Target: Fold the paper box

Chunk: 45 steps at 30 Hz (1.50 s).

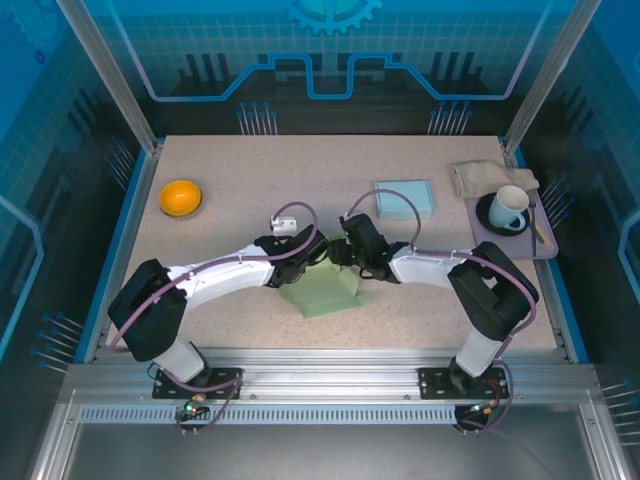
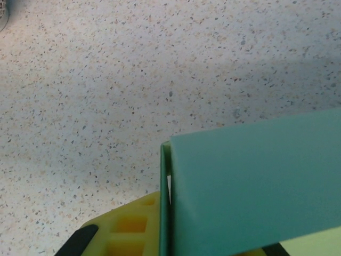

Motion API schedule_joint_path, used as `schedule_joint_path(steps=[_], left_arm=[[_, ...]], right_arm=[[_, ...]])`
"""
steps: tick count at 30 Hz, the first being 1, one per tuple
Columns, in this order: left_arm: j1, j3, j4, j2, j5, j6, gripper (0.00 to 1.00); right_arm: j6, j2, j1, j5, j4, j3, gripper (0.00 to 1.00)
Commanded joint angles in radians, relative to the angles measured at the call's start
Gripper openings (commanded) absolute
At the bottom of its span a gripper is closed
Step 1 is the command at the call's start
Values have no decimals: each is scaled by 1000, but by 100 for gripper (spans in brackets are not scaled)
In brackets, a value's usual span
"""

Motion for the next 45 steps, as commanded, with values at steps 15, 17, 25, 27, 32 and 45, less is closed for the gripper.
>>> schedule_joint_path(steps=[15, 17, 25, 27, 32, 45], left_arm=[[16, 21, -133, 3, -90, -28, 12], [16, 17, -135, 1, -92, -32, 12], [16, 5, -118, -9, -71, -40, 11], [16, 5, -115, -11, -66, -40, 11], [16, -4, -116, -16, -65, -40, 11], [16, 4, -140, -15, -97, -23, 12]], right_arm=[[-22, 23, 72, -119, 46, -50, 60], [-2, 23, 75, -128, 50, -55, 60], [-28, 86, 80, -71, 18, -1, 57], [-36, 106, 81, -63, 13, 18, 54], [-28, 109, 80, -13, 16, 18, 50], [107, 76, 28, 228, -223, 31, 32]])
